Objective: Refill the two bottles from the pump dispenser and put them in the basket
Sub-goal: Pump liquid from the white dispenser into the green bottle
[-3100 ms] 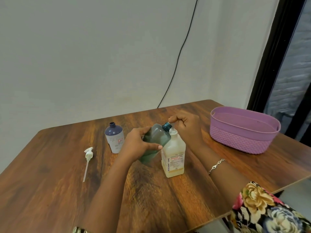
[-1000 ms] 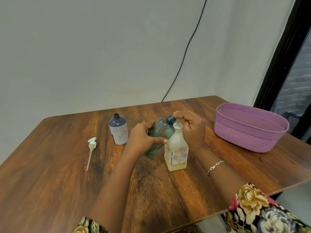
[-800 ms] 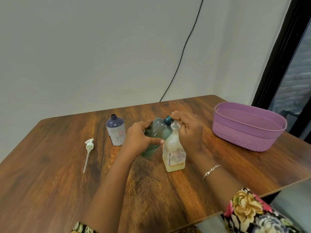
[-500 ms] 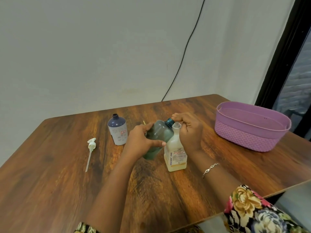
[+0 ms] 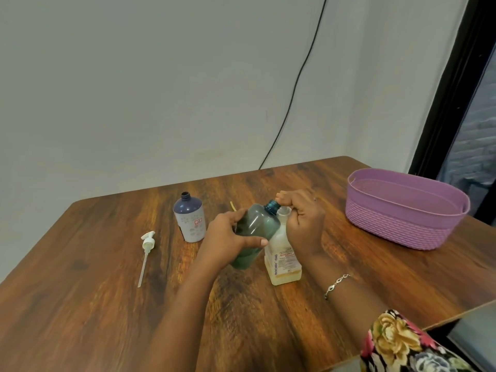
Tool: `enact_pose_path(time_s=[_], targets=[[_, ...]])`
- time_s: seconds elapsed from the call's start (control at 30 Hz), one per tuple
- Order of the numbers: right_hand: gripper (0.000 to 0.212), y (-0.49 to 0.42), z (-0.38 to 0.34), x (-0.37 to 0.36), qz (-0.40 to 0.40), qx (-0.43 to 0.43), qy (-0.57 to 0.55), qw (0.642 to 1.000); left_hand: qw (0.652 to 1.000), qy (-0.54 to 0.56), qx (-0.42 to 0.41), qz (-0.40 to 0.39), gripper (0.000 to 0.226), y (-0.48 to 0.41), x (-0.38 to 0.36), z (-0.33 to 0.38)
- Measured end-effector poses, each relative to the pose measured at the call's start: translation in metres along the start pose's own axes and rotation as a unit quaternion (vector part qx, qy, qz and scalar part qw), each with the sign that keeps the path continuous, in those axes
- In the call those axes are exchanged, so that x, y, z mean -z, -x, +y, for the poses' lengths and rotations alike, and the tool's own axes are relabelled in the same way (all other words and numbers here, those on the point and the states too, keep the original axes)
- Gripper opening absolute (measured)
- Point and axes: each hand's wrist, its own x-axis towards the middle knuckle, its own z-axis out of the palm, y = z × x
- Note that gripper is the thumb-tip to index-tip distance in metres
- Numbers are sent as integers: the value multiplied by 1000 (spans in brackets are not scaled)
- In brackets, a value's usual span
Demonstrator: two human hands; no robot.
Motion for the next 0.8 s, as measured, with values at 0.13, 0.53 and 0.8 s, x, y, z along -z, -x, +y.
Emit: enact_pose_path(time_s=[0.13, 0.53, 0.8], targets=[[35, -15, -9, 3, -30, 8, 33, 999, 1000, 0, -6, 13, 87, -3, 5, 6], [32, -4, -5, -1, 5, -26, -13, 1000, 1000, 18, 8, 7, 86, 0, -2, 1], [35, -19, -11, 2, -4, -39, -26, 999, 999, 50, 4, 13, 86, -2, -1, 4]])
